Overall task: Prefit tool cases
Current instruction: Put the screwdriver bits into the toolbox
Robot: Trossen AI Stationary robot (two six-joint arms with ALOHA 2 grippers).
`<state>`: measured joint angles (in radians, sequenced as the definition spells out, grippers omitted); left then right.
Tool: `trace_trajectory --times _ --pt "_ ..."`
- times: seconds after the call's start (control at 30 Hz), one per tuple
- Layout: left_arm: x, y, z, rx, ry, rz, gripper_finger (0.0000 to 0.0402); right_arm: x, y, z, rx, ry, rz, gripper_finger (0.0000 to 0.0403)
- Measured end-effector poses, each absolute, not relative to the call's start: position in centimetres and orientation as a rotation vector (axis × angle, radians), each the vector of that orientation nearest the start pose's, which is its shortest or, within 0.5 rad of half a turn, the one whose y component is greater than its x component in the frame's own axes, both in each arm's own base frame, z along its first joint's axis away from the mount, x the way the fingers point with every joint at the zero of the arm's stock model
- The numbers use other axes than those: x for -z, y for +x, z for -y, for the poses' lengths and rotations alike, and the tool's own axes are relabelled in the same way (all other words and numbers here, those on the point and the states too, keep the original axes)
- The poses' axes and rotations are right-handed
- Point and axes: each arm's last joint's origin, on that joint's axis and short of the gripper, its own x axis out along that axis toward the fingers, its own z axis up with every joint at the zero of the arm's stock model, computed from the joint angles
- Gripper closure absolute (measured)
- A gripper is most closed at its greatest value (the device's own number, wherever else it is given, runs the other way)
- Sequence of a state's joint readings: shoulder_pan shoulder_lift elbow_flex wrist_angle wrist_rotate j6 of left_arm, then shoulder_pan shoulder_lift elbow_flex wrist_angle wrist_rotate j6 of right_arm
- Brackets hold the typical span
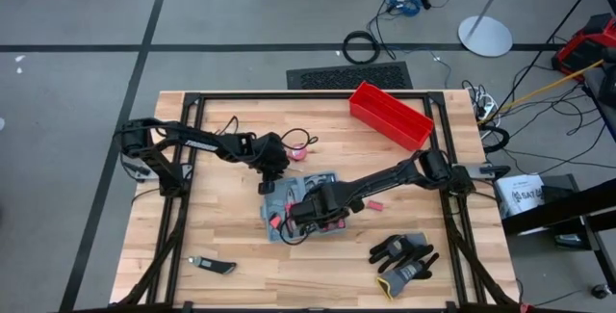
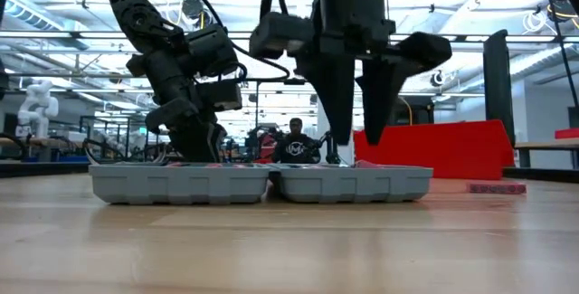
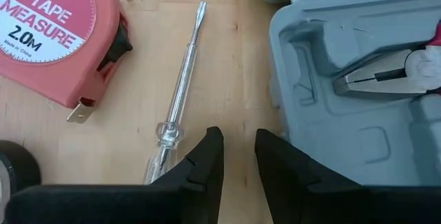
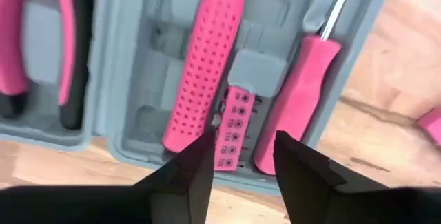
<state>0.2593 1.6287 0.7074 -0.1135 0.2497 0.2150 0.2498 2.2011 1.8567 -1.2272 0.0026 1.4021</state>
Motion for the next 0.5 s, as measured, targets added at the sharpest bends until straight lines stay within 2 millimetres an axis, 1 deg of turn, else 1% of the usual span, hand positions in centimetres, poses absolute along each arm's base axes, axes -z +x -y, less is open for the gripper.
trace_trajectory --times 0.07,0.13,0.27,0.3,0.5 --pt "-12.59 27.26 -6.48 0.094 -0.073 -0.995 0.0308 -19.79 41.27 -10.48 0.892 0.887 -1.36 0.0279" --pt "-12.59 27.26 -6.48 0.086 -0.087 -0.995 0.0308 -19.87 41.32 -10.5 0.867 0.879 -1.364 0.03" --pt "-12.57 27.33 -6.19 0.091 -0.08 -0.998 0.0308 -19.35 41.95 -10.7 0.787 0.863 -1.361 0.038" --pt "-12.57 27.36 -6.1 0.093 -0.077 -0.997 0.0308 -19.17 42.15 -10.76 0.768 0.857 -1.356 0.0391" --pt "-12.57 27.45 -5.81 0.103 -0.071 -0.995 0.0308 -19.09 41.93 -10.65 0.799 0.858 -1.373 0.0401"
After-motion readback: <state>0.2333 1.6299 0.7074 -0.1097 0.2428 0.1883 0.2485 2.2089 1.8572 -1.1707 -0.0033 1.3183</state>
